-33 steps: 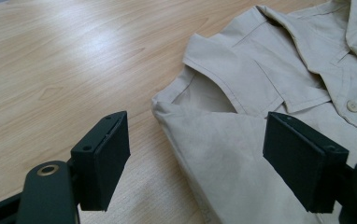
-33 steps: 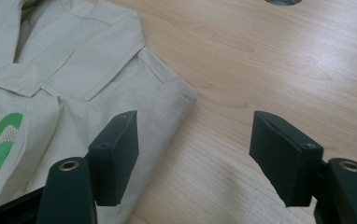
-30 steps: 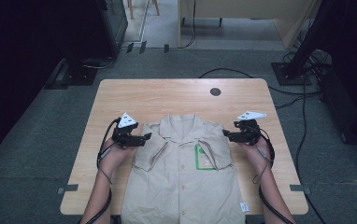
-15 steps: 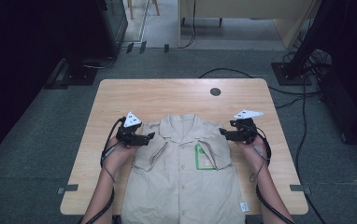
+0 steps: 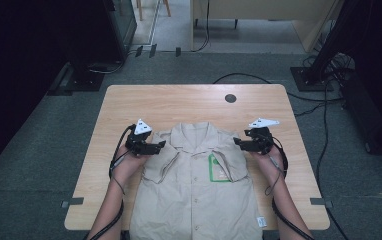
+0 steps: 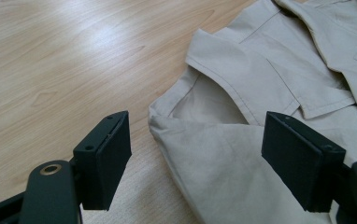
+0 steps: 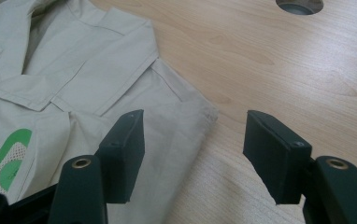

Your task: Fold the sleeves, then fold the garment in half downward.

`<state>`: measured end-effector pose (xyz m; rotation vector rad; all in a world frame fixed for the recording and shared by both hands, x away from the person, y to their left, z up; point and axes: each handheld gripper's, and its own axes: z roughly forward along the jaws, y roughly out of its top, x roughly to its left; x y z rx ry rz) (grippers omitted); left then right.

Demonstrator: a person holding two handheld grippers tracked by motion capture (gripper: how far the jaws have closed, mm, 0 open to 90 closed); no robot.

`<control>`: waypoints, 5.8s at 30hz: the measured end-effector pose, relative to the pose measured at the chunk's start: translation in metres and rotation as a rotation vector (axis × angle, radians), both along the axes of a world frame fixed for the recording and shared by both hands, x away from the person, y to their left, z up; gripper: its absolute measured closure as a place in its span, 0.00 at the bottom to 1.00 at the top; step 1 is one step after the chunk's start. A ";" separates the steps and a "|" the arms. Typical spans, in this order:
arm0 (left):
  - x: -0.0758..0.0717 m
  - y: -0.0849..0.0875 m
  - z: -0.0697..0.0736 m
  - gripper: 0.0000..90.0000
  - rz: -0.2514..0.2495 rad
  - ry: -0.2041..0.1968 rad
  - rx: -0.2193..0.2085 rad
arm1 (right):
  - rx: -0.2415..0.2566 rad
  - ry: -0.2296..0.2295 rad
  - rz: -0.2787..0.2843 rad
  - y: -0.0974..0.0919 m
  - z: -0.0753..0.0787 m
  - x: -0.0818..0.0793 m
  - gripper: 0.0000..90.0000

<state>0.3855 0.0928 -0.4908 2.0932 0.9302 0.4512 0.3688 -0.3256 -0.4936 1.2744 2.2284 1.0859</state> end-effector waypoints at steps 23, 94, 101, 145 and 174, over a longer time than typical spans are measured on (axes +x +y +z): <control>0.005 -0.006 -0.003 0.30 0.015 -0.023 0.032 | -0.002 -0.014 -0.008 0.008 0.000 0.008 0.45; 0.015 0.028 -0.029 0.88 0.117 0.064 -0.017 | 0.002 0.050 -0.073 -0.009 -0.025 0.018 0.90; 0.015 0.030 -0.025 0.68 0.101 0.059 -0.047 | 0.086 0.023 -0.092 -0.020 -0.013 0.016 0.82; 0.015 0.011 -0.010 0.34 -0.028 -0.001 -0.040 | 0.004 0.050 0.042 -0.001 -0.003 0.024 0.44; 0.033 -0.005 -0.020 0.32 -0.114 0.033 0.009 | -0.040 0.033 0.078 0.016 -0.006 0.039 0.40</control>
